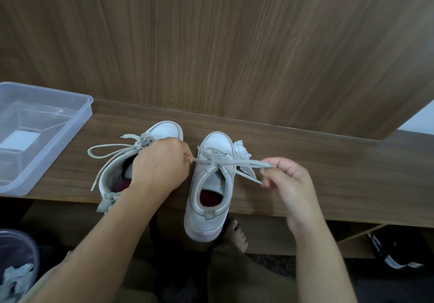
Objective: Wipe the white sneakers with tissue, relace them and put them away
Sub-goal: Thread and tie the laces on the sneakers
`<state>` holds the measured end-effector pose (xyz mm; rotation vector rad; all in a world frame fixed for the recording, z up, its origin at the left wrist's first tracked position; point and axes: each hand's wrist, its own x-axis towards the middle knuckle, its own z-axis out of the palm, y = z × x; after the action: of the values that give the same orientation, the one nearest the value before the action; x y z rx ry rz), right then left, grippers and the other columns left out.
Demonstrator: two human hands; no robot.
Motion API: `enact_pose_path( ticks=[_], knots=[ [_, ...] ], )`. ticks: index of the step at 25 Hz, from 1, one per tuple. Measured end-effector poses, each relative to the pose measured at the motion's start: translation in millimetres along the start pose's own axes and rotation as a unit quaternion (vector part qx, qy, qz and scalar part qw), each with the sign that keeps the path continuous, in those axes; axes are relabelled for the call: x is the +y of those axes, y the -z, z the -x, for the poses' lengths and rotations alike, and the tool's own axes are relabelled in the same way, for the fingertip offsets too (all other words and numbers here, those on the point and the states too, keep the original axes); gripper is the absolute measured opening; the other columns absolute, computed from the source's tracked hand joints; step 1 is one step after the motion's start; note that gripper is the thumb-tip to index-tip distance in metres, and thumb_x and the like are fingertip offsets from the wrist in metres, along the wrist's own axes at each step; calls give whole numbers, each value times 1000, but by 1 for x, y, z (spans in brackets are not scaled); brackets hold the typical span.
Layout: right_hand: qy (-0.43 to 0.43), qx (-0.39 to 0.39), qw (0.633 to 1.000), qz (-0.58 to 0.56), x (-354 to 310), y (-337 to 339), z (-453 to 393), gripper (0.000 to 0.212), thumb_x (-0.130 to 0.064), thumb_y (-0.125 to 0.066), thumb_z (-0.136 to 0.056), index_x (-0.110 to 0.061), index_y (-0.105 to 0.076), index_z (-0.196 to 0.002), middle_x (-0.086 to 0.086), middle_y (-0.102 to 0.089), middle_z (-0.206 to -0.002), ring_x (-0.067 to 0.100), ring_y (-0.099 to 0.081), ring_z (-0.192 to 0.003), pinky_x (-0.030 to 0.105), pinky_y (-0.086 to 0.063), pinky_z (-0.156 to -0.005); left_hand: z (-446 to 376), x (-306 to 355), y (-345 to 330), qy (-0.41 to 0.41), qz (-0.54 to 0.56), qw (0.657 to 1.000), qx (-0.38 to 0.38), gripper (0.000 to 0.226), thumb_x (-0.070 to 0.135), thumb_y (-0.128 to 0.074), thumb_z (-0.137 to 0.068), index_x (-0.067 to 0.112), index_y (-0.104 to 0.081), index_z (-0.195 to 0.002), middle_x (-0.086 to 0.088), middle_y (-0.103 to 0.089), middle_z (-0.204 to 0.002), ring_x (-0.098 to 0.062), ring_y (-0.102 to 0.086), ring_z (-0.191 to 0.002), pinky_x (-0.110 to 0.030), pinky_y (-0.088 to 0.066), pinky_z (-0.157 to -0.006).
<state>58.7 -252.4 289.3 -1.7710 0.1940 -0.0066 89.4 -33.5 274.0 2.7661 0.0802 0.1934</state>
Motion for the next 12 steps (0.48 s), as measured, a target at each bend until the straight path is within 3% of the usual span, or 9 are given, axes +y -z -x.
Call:
enact_pose_path(
  ticks=[2, 3, 5, 8, 12],
  knots=[
    [50, 15, 985, 163, 4, 7, -3, 22, -6, -63, -77, -25, -72, -72, 12, -54, -57, 14, -44, -56, 28, -37, -59, 1, 2, -1, 7, -5, 1000, 1, 17, 25, -52, -89, 26, -69, -87, 2, -67, -86, -21, -60, -80, -29, -43, -60],
    [56, 8, 983, 172, 5, 9, -4, 22, -5, -64, -77, -25, -73, -72, 12, -55, -58, 14, -44, -56, 27, -37, -59, 2, 3, -1, 8, -8, 1000, 1, 18, 25, -52, -89, 26, -69, -87, 2, -66, -85, -21, -60, -79, -28, -42, -59],
    [31, -23, 994, 102, 5, 10, -2, 18, -5, -68, -78, -21, -74, -80, 15, -65, -70, 14, -53, -65, 30, -43, -67, 2, 4, -2, 2, -9, 1000, 2, 18, 26, -50, -90, 26, -69, -89, 3, -66, -86, -20, -60, -79, -28, -41, -59],
    [-44, -53, 998, 3, 9, 15, -3, 16, -12, -69, -81, -24, -73, -91, -3, -73, -80, 12, -63, -82, 34, -47, -83, 6, 4, -1, -22, 1, 1000, 17, 20, 28, -49, -91, 28, -69, -93, 4, -66, -89, -19, -59, -82, -29, -44, -61],
    [-79, -49, 996, 11, 15, 21, -7, 16, -10, -68, -82, -25, -74, -83, -5, -72, -73, 12, -64, -79, 31, -47, -81, 5, 5, 2, -11, 15, 1000, 18, 19, 26, -51, -90, 31, -68, -96, 4, -67, -90, -20, -61, -85, -28, -42, -60]
  ],
)
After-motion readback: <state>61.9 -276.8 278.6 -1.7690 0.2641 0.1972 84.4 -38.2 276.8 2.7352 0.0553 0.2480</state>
